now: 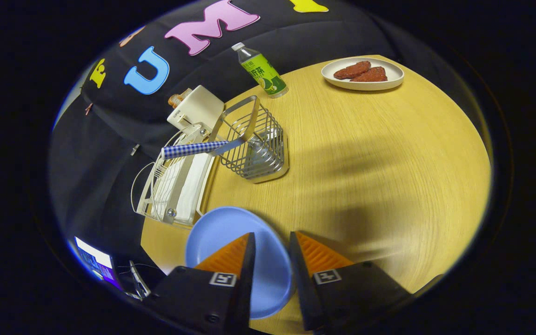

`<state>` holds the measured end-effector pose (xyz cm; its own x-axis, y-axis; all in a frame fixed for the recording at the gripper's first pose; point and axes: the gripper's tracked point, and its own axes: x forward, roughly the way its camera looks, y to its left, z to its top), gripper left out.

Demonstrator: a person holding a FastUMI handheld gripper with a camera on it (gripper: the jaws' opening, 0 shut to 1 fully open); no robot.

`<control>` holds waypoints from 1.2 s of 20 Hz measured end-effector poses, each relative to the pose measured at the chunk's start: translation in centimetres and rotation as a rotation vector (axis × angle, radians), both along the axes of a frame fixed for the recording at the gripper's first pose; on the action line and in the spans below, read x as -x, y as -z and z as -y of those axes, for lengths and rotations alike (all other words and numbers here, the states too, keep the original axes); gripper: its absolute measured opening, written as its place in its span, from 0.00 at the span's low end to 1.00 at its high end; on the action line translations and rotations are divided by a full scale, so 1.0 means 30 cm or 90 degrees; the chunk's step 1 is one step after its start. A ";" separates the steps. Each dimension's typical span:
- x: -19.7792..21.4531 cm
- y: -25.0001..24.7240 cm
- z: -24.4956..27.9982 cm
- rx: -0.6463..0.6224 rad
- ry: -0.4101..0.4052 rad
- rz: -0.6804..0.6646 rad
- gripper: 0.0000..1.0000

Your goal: Take the plate from the dish rack, then take the spoon from the basket and place it into the plate.

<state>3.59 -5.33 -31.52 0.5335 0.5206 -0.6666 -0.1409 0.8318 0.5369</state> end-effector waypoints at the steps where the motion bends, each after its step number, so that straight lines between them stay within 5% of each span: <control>1: -0.001 -0.016 0.008 0.010 -0.010 0.023 0.62; 4: -0.026 -0.100 0.021 0.063 -0.045 0.133 0.98; 11: -0.105 -0.350 -0.084 0.112 -0.132 0.374 0.98; 24: -0.321 -0.305 -0.253 0.225 -0.214 0.508 0.98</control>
